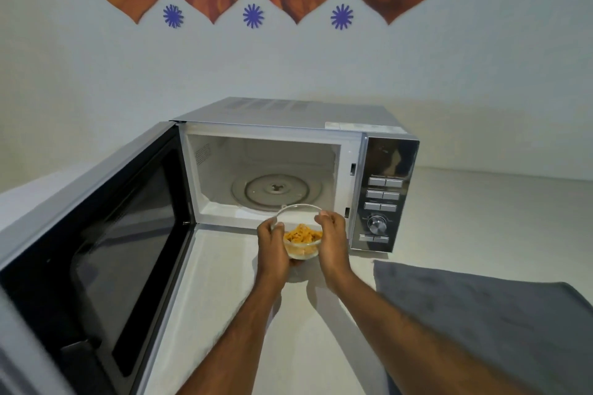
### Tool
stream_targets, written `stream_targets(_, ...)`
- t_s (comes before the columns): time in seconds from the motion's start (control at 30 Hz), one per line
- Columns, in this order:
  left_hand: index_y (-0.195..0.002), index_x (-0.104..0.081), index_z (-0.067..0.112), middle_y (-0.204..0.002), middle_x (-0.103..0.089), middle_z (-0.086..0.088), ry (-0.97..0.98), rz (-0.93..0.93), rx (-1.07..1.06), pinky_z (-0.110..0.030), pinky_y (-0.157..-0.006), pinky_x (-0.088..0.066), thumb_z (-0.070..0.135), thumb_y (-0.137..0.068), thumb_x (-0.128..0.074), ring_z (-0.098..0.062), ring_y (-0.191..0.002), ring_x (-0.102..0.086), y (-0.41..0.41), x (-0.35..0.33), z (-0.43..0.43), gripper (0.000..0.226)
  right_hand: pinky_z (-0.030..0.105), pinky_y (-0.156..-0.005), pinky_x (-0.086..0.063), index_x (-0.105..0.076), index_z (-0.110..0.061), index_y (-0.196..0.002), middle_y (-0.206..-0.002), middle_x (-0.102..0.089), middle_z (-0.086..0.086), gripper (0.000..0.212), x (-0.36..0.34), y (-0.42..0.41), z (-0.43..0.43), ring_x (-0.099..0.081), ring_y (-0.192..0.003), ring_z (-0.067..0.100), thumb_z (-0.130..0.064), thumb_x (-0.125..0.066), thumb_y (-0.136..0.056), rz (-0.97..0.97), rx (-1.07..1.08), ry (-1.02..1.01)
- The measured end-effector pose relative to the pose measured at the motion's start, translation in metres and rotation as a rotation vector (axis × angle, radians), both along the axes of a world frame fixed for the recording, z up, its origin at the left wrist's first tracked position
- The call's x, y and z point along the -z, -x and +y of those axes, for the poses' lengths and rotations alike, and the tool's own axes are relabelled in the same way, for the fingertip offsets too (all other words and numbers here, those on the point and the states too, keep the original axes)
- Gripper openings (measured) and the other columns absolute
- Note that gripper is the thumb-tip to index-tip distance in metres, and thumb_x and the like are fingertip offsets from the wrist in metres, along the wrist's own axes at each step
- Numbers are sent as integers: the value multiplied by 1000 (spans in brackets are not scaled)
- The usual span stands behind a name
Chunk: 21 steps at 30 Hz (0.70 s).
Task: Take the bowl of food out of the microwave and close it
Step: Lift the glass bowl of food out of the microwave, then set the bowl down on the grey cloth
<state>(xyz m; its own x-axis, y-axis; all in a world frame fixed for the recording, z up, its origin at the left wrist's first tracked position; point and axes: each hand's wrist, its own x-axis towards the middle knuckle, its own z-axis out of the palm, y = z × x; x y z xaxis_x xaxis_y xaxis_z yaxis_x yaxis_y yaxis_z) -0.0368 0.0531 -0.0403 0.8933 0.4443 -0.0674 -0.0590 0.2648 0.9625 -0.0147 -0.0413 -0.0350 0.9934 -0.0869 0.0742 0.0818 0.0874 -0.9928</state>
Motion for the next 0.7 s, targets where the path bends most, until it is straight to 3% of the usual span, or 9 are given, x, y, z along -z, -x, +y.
stream_targets(0.1, -110, -47, 30, -111, -62, -9, -12, 30, 25, -45, -86, -55, 32, -98, -45, -25, -100, -64, 18, 11, -14, 13, 26, -73, -47, -52, -31, -100, -97, -62, -2, 7, 9, 19, -15, -61, -88, 9, -32, -45, -100, -21, 31, 0)
stream_targets(0.2, -97, -47, 34, -98, -66, 5, -24, 62, 55, -31, -69, -51, 41, -96, -43, -14, -89, -65, 36, 25, -28, 8, 32, -80, -50, -55, -33, -95, -102, -68, 1, 13, 15, 39, -34, -64, -95, 18, -35, -44, -100, 11, 49, -7)
stream_targets(0.3, -95, -45, 28, -99, -73, 3, -13, 79, 95, -38, -81, -54, 38, -95, -41, -21, -92, -69, 50, 30, -44, 12, 26, -74, -50, -58, -27, -105, -106, -71, 1, 22, 18, 54, -54, -65, -97, 18, -38, -39, -102, 43, 62, -9)
stream_targets(0.4, -96, -46, 23, -97, -74, -3, -30, 86, 89, -38, -80, -53, 37, -94, -39, -23, -89, -68, 58, 32, -63, 15, 18, -61, -48, -59, -18, -114, -105, -71, 3, 33, 18, 65, -73, -67, -92, 16, -39, -36, -103, 76, 93, -41)
stream_targets(0.5, -96, -52, 37, -100, -72, 0, -79, 71, 167, -40, -83, -54, 43, -94, -36, -22, -93, -67, 63, 35, -89, 17, 24, -67, -50, -60, -12, -116, -106, -71, 7, 37, 22, 76, -99, -68, -97, 19, -39, -37, -102, 79, 150, -73)
stream_targets(0.6, -102, -60, 43, -108, -70, 4, -97, 42, 256, -43, -91, -53, 33, -92, -42, -18, -101, -66, 67, 32, -116, 22, 28, -77, -52, -62, -10, -116, -108, -71, 9, 39, 26, 85, -126, -67, -99, 22, -38, -38, -102, 82, 204, -90)
stream_targets(0.7, -102, -65, 35, -114, -69, -5, -93, 33, 321, -45, -94, -52, 19, -89, -49, -24, -104, -66, 67, 29, -143, 25, 21, -66, -53, -65, -14, -106, -99, -72, 8, 35, 28, 92, -155, -70, -86, 15, -37, -39, -102, 79, 265, -97)
